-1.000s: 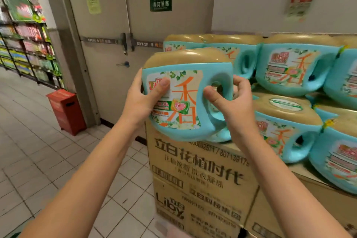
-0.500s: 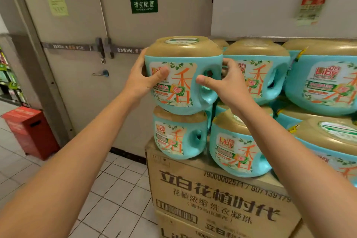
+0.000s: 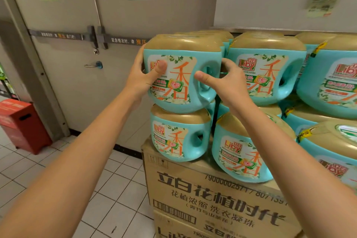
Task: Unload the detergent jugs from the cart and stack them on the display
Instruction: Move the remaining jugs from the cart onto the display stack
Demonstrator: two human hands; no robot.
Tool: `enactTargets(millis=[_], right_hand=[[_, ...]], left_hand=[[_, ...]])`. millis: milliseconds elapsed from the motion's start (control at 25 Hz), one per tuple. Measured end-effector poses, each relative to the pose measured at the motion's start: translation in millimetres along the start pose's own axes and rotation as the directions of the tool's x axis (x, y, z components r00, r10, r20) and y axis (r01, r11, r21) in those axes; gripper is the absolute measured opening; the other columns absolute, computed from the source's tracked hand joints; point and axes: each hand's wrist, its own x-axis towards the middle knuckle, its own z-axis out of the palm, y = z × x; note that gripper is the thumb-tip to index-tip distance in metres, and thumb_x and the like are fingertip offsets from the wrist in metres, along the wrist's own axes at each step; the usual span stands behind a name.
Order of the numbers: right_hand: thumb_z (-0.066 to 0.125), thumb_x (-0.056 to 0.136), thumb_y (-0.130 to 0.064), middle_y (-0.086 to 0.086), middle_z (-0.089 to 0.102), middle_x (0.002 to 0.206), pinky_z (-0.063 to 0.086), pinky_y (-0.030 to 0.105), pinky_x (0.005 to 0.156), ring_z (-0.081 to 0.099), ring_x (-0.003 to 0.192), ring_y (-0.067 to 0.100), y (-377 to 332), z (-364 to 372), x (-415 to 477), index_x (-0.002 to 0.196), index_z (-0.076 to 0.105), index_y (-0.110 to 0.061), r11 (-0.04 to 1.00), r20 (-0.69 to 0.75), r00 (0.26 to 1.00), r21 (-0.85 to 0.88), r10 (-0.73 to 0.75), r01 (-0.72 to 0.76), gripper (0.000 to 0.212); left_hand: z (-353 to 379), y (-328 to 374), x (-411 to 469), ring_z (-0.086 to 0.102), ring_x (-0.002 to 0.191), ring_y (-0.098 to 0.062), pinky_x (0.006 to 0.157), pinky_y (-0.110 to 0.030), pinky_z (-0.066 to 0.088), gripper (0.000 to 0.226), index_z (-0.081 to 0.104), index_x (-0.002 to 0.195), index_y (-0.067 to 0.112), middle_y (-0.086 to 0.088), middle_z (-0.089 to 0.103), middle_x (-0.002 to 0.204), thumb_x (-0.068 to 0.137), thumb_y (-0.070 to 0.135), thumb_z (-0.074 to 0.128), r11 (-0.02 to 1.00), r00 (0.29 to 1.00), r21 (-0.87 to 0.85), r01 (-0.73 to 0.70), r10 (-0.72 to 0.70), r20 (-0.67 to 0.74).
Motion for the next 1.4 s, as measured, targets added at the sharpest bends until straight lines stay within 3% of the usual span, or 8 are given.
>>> enactTargets(millis=[160, 360, 480, 600, 800, 1000, 1280, 1400], right_hand=[[0.086, 0.057, -0.051, -0.023, 0.060, 0.107, 0.046, 0.008, 0.069, 0.056, 0.095, -0.010, 7, -4, -8, 0.124, 0.052, -0.028, 0.997, 0.129, 0.991, -0.069, 0.045, -0.036, 0.079], [0.089, 0.055, -0.047, -0.010, 0.061, 0.123, 0.052, 0.036, 0.094, 0.059, 0.111, 0.011, 20, 3, -20, 0.130, 0.046, -0.024, 0.992, 0.116, 0.988, -0.091, 0.100, -0.090, 0.089], [0.088, 0.056, -0.047, -0.013, 0.060, 0.118, 0.052, 0.028, 0.087, 0.059, 0.107, 0.008, 21, 4, -22, 0.129, 0.046, -0.024, 0.993, 0.095, 0.991, -0.085, 0.094, -0.086, 0.087], [0.088, 0.056, -0.047, -0.015, 0.059, 0.113, 0.049, 0.020, 0.079, 0.059, 0.103, 0.007, 21, 4, -22, 0.128, 0.047, -0.025, 0.993, 0.108, 0.990, -0.086, 0.091, -0.082, 0.085], [0.088, 0.060, -0.042, -0.011, 0.062, 0.118, 0.053, 0.030, 0.090, 0.060, 0.106, 0.008, 21, 5, -23, 0.128, 0.049, -0.024, 0.994, 0.113, 0.988, -0.051, 0.102, -0.097, 0.081], [0.087, 0.057, -0.049, -0.012, 0.059, 0.114, 0.050, 0.026, 0.084, 0.058, 0.104, 0.009, 17, 6, -28, 0.126, 0.047, -0.023, 0.991, 0.073, 0.992, -0.091, 0.101, -0.094, 0.084], [0.086, 0.058, -0.051, -0.009, 0.063, 0.116, 0.052, 0.030, 0.086, 0.060, 0.103, 0.010, 17, 8, -32, 0.125, 0.050, -0.023, 0.988, 0.029, 0.996, -0.130, 0.083, -0.079, 0.081], [0.083, 0.066, -0.046, -0.006, 0.062, 0.122, 0.051, 0.037, 0.094, 0.059, 0.110, 0.013, 19, 4, -33, 0.134, 0.045, -0.021, 0.988, 0.065, 0.993, -0.129, 0.095, -0.086, 0.081]], left_hand=[[-9, -16, -7, 0.066, 0.104, -0.002, 0.073, -0.018, 0.056, 0.130, 0.016, 0.150, 0.028, 0.010, 0.061, 0.122, 0.046, 0.064, 0.085, 0.990, 0.988, 0.096, 0.106, -0.115, 0.104], [-11, -52, -39, 0.058, 0.118, -0.010, 0.085, -0.026, 0.053, 0.123, 0.035, 0.141, 0.026, 0.010, 0.060, 0.125, 0.036, 0.067, 0.086, 0.946, 0.940, 0.066, 0.317, -0.323, 0.108], [-11, -56, -42, 0.054, 0.123, -0.016, 0.098, -0.039, 0.049, 0.118, 0.041, 0.135, 0.031, 0.007, 0.060, 0.129, 0.033, 0.072, 0.085, 0.949, 0.947, 0.031, 0.313, -0.314, 0.071], [-10, -56, -43, 0.055, 0.120, -0.012, 0.095, -0.035, 0.050, 0.109, 0.044, 0.127, 0.037, 0.011, 0.061, 0.125, 0.033, 0.075, 0.083, 0.955, 0.953, 0.041, 0.294, -0.296, 0.062], [-7, -56, -46, 0.056, 0.120, -0.011, 0.097, -0.037, 0.050, 0.111, 0.042, 0.130, 0.037, 0.010, 0.062, 0.124, 0.034, 0.074, 0.083, 0.959, 0.957, 0.013, 0.285, -0.285, 0.049], [-1, -55, -50, 0.054, 0.125, -0.017, 0.107, -0.043, 0.043, 0.120, 0.040, 0.138, 0.031, 0.005, 0.059, 0.131, 0.035, 0.077, 0.080, 0.960, 0.959, -0.013, 0.279, -0.278, 0.046], [2, -49, -53, 0.055, 0.122, -0.009, 0.106, -0.034, 0.044, 0.126, 0.035, 0.142, 0.029, 0.012, 0.058, 0.130, 0.036, 0.081, 0.076, 0.954, 0.949, 0.018, 0.298, -0.299, 0.098], [7, -42, -61, 0.050, 0.128, -0.012, 0.104, -0.034, 0.045, 0.111, 0.039, 0.143, 0.021, 0.005, 0.053, 0.138, 0.053, 0.076, 0.074, 0.957, 0.972, 0.169, 0.234, -0.230, -0.042]])
